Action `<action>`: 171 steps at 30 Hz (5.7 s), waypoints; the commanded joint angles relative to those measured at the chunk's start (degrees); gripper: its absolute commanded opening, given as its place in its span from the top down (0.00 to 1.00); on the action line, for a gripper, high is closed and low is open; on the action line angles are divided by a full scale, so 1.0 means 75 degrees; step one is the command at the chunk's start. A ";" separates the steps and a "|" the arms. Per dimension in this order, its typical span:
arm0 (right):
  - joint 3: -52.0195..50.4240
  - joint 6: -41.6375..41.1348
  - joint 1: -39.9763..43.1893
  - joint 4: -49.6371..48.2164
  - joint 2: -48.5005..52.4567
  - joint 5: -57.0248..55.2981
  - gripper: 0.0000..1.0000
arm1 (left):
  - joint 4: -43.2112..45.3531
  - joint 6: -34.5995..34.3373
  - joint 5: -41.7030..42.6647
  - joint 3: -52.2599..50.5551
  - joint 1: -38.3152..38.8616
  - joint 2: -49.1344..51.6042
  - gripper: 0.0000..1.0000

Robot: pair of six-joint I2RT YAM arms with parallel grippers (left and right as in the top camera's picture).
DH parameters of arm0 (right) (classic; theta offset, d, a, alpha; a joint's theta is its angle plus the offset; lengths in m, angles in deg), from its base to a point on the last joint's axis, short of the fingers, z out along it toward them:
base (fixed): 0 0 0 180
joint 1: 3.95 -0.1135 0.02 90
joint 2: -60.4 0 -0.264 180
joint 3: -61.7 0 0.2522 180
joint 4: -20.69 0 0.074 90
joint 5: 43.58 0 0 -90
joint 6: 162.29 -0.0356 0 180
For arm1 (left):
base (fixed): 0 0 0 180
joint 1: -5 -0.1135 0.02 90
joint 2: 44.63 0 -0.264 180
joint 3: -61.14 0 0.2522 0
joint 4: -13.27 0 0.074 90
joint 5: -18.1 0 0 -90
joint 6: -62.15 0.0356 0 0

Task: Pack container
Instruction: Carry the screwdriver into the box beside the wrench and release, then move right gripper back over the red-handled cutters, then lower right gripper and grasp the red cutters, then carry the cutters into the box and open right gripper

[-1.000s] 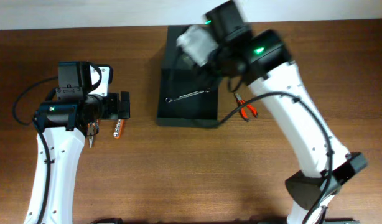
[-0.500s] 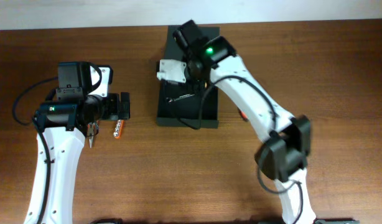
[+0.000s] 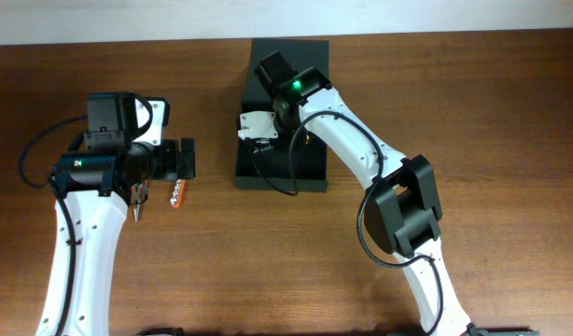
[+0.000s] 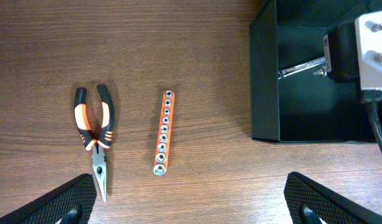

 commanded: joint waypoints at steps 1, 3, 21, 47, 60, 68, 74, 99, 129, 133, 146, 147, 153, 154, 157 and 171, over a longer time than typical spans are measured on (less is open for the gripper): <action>0.0023 0.0114 0.0064 0.0163 0.0029 0.0548 0.87 | 0.0032 0.0152 0.0029 0.0090 -0.0032 0.0055 0.01; -0.0038 0.0111 0.0064 0.0233 0.0082 0.0749 0.87 | 0.0035 0.0152 0.0029 0.0090 -0.0032 0.0055 0.01; -0.0431 0.0085 0.0058 0.0201 0.0370 0.0813 0.78 | 0.0047 0.0152 0.0032 0.0090 -0.0032 0.0055 0.01; 0.4293 -0.4969 0.0396 0.2760 -0.0498 -0.0469 0.57 | 0.0050 0.0152 0.0029 0.0090 -0.0032 0.0055 0.01; 0.4386 -0.7959 0.3459 0.3745 -0.0367 -0.0230 0.44 | 0.0052 0.0152 0.0029 0.0090 -0.0032 0.0055 0.01; 0.1376 -0.7868 0.3844 0.3022 -0.0289 0.0230 0.44 | 0.0172 0.0152 0.0029 0.0090 -0.0032 0.0055 0.01; -0.0446 -0.6735 0.3483 0.1950 -0.0289 0.0230 0.44 | 0.0356 0.0152 0.0029 0.0090 -0.0032 0.0055 0.01; -0.2809 -0.6100 0.2602 0.0003 -0.0289 -0.0965 0.53 | 0.0344 0.0152 0.0032 0.0090 -0.0032 0.0055 0.01; -0.3357 -0.7073 0.2506 -0.0632 -0.0289 -0.1620 0.88 | 0.0315 0.0154 0.0032 0.0090 -0.0032 0.0055 0.01; -0.3354 -0.7198 0.2506 -0.0624 -0.0306 -0.1641 0.89 | 0.0315 0.0154 0.0032 0.0090 -0.0032 0.0052 0.01; -0.3115 -0.7533 0.2512 -0.0565 -0.0886 -0.1988 0.91 | 0.0315 0.0154 0.0032 0.0090 -0.0032 0.0055 0.01; -0.3034 -0.7536 0.2512 -0.0525 -0.0941 -0.2011 0.91 | 0.0315 0.0154 0.0032 0.0090 -0.0032 0.0055 0.01; -0.2454 -0.7647 0.2512 -0.0154 -0.1274 -0.2008 0.94 | 0.0315 0.0154 0.0032 0.0090 -0.0032 0.0055 0.01; -0.2314 -0.7647 0.2512 -0.0070 -0.1343 -0.2008 0.94 | 0.0315 0.0154 0.0032 0.0090 -0.0032 0.0055 0.01; -0.1988 -0.7647 0.2512 0.0122 -0.1454 -0.2008 0.95 | 0.0315 0.0154 0.0032 0.0090 -0.0032 0.0052 0.01; 0.1708 -0.7542 0.1786 0.2346 -0.1565 -0.1941 0.96 | 0.0318 0.0154 0.0032 0.0090 -0.0032 0.0055 0.01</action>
